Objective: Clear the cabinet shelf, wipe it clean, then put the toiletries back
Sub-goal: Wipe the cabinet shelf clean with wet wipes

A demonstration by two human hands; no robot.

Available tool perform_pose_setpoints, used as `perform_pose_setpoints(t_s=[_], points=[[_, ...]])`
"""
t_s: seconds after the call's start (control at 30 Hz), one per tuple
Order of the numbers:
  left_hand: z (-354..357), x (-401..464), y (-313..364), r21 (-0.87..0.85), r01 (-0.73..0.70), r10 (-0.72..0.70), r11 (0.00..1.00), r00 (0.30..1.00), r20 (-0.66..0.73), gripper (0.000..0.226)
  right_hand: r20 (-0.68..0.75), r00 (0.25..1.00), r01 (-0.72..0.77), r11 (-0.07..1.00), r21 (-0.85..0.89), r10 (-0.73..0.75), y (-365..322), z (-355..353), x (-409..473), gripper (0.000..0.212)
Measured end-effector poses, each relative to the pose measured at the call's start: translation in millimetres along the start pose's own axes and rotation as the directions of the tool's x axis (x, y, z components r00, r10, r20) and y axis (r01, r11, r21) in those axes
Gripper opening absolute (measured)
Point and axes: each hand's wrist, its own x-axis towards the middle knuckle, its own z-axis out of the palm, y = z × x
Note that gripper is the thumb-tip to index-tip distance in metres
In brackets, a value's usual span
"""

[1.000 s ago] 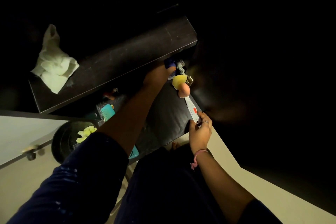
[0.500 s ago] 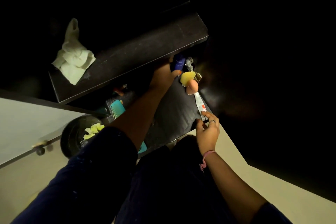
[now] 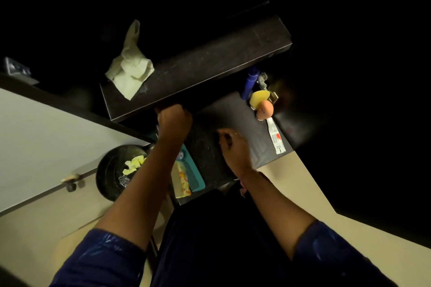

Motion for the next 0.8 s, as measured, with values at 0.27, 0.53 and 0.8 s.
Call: perform_pose_setpoints(t_s=[0.27,0.53,0.8], points=[[19,25,-35,-0.012,0.085,-0.083,0.996,0.985,0.149,0.037,0.246,0.958,0.209,0.948,-0.241,-0.149,-57,58,92,0.032],[31,27,-51,-0.272,0.231,-0.204,0.934,0.971,0.124,0.034,0.402,0.907,0.343,0.779,-0.525,-0.128,-63,86,114,0.033],[31,26,-47,-0.246,0.124,-0.117,0.961,0.992,0.045,0.035,0.323,0.923,0.311,0.901,-0.301,-0.211,-57,77,113,0.029]])
